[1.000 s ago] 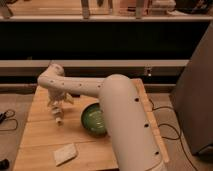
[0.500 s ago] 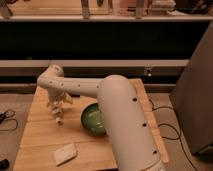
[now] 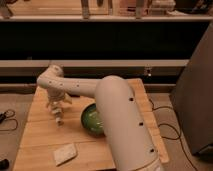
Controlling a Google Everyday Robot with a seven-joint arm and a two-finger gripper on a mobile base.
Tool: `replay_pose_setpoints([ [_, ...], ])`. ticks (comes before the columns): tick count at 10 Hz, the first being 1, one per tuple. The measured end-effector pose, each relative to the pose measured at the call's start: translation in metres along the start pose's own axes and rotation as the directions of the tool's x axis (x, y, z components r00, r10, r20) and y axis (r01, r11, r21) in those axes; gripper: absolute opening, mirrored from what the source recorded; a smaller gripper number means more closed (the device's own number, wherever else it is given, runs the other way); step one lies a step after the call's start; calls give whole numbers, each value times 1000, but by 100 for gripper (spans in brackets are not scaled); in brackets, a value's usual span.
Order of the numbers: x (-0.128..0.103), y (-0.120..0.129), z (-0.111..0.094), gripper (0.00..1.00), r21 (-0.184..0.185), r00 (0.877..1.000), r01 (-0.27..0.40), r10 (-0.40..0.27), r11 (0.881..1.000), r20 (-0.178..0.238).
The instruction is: Place the bottle in the ceramic bowl
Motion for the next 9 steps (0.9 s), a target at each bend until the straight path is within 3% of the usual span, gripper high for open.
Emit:
replay_pose_setpoints([
  [6,5,-7,13,80,-2,999,36,-36,999,26],
  [8,7,-10,17,77,-3,998,46,-46,999,32],
  [9,8,-11,17,70,-2,998,50,-49,999,33],
])
